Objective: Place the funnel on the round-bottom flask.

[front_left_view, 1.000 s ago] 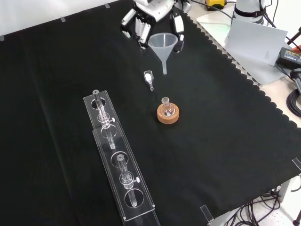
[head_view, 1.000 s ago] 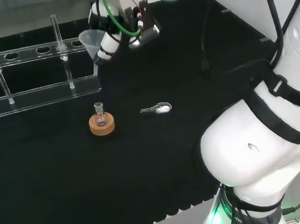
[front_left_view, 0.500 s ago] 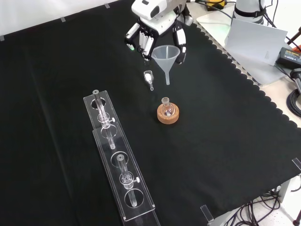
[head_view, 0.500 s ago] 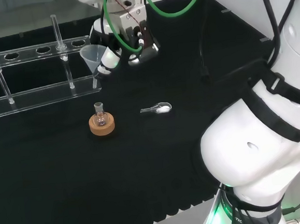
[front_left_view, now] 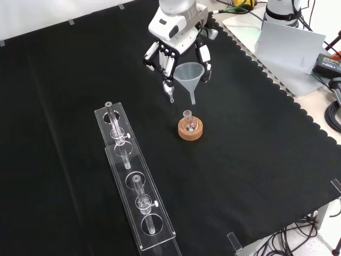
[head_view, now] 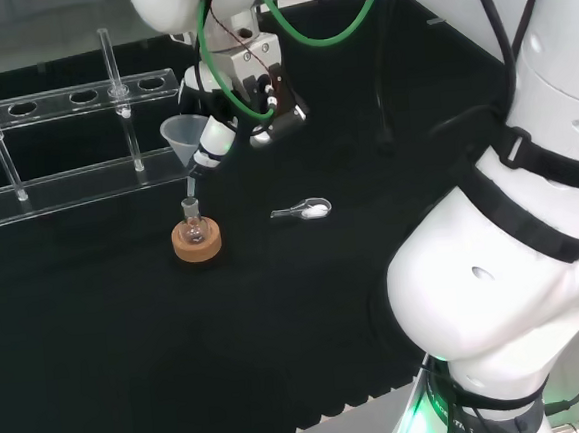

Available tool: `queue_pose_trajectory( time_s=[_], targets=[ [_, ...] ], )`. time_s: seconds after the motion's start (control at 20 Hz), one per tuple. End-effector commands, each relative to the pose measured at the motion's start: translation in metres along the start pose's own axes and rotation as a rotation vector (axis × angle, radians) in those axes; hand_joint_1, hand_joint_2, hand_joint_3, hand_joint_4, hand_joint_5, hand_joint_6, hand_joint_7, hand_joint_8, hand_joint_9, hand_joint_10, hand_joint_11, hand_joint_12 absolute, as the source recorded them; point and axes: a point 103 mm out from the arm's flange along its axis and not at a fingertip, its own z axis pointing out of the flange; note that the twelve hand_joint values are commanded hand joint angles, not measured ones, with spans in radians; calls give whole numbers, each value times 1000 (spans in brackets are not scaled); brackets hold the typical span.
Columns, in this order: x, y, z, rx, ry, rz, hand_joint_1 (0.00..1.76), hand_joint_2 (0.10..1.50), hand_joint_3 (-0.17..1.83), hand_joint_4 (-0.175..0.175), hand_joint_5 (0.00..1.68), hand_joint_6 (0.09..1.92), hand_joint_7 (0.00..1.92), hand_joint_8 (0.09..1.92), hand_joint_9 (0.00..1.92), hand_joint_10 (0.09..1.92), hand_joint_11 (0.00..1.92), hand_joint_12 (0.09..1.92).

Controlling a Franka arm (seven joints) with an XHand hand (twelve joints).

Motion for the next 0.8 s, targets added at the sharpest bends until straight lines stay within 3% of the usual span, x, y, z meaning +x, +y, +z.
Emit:
queue_pose_trajectory(
  time_s=[0.05,0.4,0.6,0.8],
  targets=[
    [-1,8,6,15,10,4,993,443,729,65,1007,578,1315,350,1225,254,101,1587],
    [-3,17,-2,0,-1,-3,996,443,736,64,1012,575,1319,347,1226,253,100,1588],
    [6,28,1,38,-47,7,997,441,740,63,1013,572,1321,345,1227,251,99,1588],
    [17,36,3,43,-39,-17,997,440,745,63,1015,570,1323,342,1228,250,99,1587]
  ],
)
